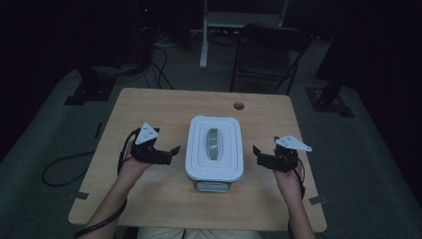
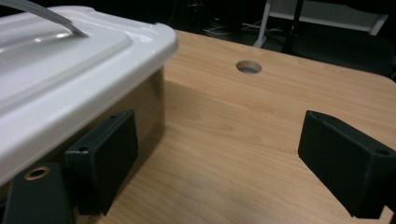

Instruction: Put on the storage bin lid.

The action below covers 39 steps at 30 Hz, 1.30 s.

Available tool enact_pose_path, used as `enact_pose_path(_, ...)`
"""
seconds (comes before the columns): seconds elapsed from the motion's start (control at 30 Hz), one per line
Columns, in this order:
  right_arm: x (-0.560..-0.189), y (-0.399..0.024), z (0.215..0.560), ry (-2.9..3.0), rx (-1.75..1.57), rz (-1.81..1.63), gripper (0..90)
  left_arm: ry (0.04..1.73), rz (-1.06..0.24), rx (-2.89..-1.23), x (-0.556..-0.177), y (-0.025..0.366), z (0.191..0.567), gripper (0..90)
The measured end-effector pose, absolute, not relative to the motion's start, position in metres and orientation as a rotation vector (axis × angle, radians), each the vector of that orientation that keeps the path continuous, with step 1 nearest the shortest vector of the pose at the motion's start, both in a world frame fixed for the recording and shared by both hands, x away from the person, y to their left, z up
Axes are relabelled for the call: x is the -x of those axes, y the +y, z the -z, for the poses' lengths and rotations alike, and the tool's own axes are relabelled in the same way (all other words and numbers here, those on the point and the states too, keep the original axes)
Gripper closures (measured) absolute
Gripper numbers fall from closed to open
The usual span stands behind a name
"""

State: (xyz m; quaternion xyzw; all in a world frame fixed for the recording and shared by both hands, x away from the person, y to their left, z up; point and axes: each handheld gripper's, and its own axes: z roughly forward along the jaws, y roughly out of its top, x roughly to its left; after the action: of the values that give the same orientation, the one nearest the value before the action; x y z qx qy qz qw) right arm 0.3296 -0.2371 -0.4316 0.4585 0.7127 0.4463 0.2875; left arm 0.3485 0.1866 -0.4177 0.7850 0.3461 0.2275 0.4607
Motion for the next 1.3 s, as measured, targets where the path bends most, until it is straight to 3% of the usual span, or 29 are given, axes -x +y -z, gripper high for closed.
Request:
enact_pose_path(0.6,-0.328,-0.253,0.473,1.894,-1.301,-1.143,11.9,0.999,-0.542,-1.948,-0.351,0.221,0.460,0.8)
enact_pose_path(1.3,-0.308,-0.303,0.505,1.776,-1.425,-1.024,11.9,1.194,-0.568,-1.898,-0.325,0.287,0.498,0.8)
